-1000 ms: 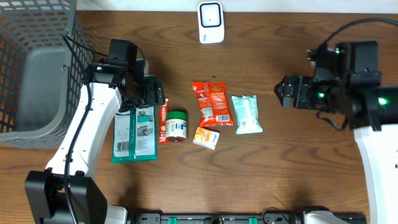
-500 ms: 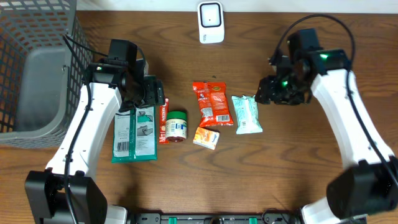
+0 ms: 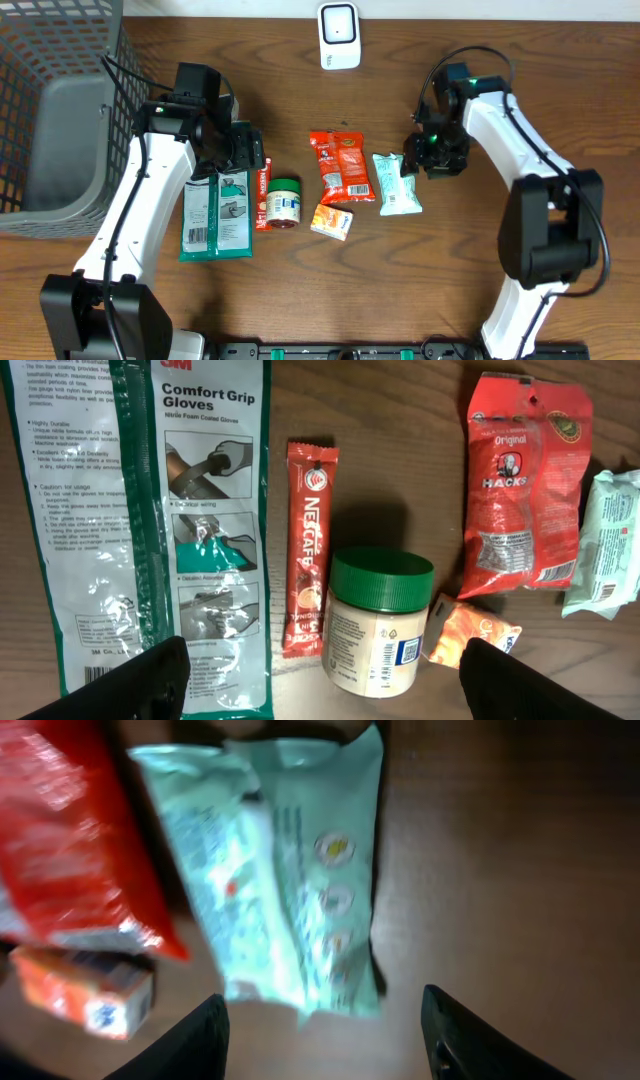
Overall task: Scan the item barcode
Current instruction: 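Move the right gripper to the mint-green wipe pack and grasp it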
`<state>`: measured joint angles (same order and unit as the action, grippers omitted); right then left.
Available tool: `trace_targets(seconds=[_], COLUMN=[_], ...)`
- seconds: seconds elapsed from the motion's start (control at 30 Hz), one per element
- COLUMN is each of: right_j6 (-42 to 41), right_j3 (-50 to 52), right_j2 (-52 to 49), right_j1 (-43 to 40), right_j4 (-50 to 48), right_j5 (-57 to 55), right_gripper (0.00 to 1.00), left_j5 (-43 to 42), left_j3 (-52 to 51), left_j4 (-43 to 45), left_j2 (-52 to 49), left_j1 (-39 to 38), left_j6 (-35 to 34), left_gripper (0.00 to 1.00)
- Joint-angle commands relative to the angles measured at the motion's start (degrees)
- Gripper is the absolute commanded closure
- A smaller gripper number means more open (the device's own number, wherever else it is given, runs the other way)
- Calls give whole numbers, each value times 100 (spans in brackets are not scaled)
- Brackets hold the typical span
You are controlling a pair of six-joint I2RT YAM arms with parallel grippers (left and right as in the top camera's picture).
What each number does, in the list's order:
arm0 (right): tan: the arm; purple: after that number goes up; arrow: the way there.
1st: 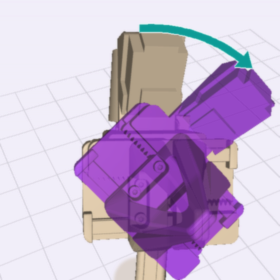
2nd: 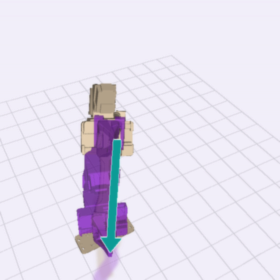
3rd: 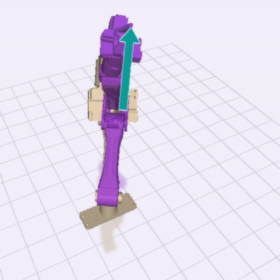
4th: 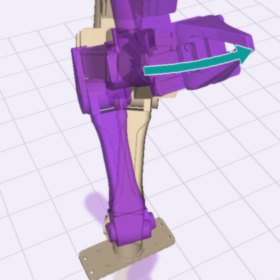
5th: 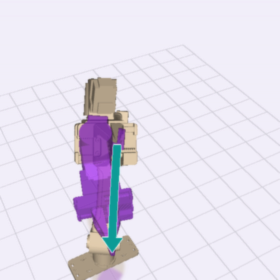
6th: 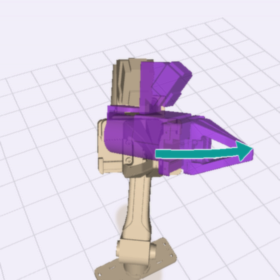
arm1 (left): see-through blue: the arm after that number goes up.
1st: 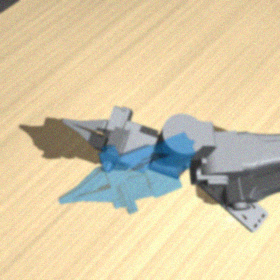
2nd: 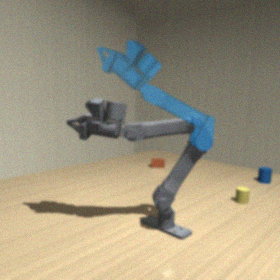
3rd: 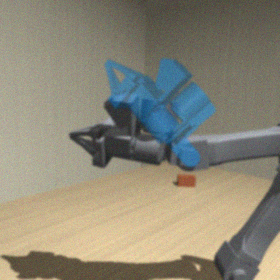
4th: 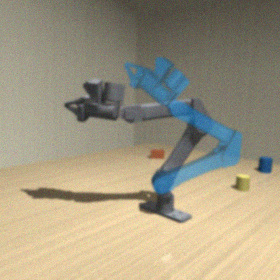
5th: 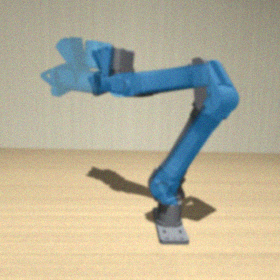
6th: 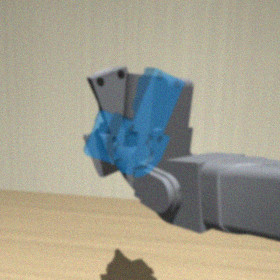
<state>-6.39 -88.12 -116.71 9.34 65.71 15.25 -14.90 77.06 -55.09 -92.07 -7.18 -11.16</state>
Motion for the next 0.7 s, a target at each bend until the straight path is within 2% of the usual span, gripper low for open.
trace_targets(seconds=[0.0, 0.23, 0.43, 0.67], right_j6=[192, 332, 330, 328], right_j3=[-90, 4, 247, 804], right_j2=[-216, -334, -334, -334], right_j1=[52, 52, 52, 175], right_j4=[-138, -398, -682, -1381], right_j5=[37, 72, 74, 177], right_gripper=[43, 47, 47, 48], left_j5=[13, 13, 13, 13], left_j3=[42, 42, 42, 42], left_j4=[-4, -4, -4, -4], left_j2=[35, 35, 35, 35], left_j1=[2, 2, 2, 2], left_j6=[-11, -13, -13, -13], left_gripper=[14, 14, 14, 14])
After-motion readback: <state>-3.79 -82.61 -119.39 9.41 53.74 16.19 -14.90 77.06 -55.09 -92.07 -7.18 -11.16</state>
